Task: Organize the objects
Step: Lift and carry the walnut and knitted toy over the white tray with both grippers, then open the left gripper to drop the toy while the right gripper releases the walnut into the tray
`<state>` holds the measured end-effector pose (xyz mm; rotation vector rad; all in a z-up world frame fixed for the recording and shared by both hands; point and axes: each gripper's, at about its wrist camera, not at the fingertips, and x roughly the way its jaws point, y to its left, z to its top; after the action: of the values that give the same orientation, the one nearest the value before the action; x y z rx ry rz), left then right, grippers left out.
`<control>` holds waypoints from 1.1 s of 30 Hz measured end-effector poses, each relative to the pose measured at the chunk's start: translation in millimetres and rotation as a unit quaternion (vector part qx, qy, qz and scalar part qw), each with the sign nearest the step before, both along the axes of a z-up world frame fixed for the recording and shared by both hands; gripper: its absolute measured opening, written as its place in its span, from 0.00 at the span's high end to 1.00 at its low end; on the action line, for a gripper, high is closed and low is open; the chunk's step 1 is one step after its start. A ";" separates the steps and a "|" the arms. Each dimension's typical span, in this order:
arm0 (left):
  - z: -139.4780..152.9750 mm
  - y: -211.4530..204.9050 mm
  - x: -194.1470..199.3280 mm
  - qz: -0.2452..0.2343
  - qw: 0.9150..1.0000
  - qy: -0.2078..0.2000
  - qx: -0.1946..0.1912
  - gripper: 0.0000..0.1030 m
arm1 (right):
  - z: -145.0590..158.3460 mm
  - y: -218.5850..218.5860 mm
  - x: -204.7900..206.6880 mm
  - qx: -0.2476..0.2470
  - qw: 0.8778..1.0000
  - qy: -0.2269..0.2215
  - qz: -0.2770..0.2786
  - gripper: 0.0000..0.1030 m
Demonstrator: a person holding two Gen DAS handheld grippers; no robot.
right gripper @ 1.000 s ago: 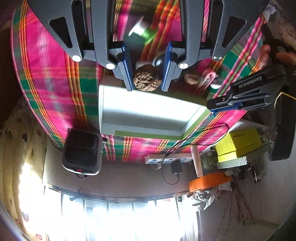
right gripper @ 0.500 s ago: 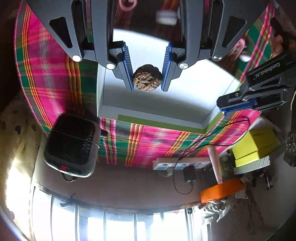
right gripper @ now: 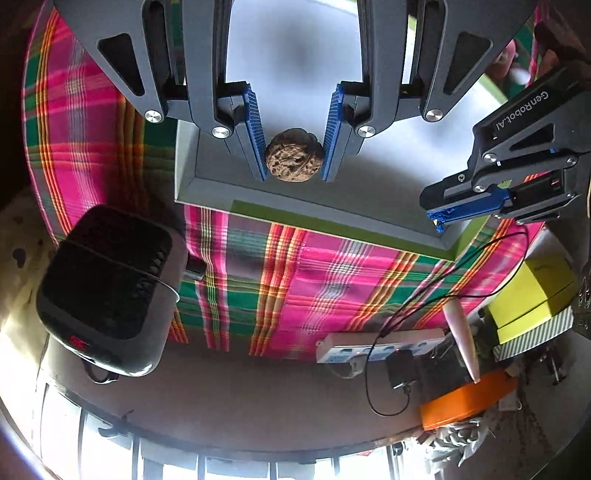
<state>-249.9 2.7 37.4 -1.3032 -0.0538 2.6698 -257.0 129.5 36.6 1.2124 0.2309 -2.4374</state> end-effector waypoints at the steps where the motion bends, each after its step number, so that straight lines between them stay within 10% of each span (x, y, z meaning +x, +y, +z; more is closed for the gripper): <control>1: -0.7 -0.1 -1.9 0.000 1.000 -0.001 0.000 0.84 | -1.4 -0.9 -2.8 0.003 1.000 -0.004 0.000 0.70; 33: -20.9 0.4 -23.7 0.006 0.999 -0.027 -0.016 0.76 | -16.8 -10.0 -18.9 0.033 0.999 -0.025 0.004 0.69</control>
<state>-273.7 3.1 16.5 -1.3902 -0.0246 2.6552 -275.9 119.6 19.9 1.2955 0.3031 -2.4072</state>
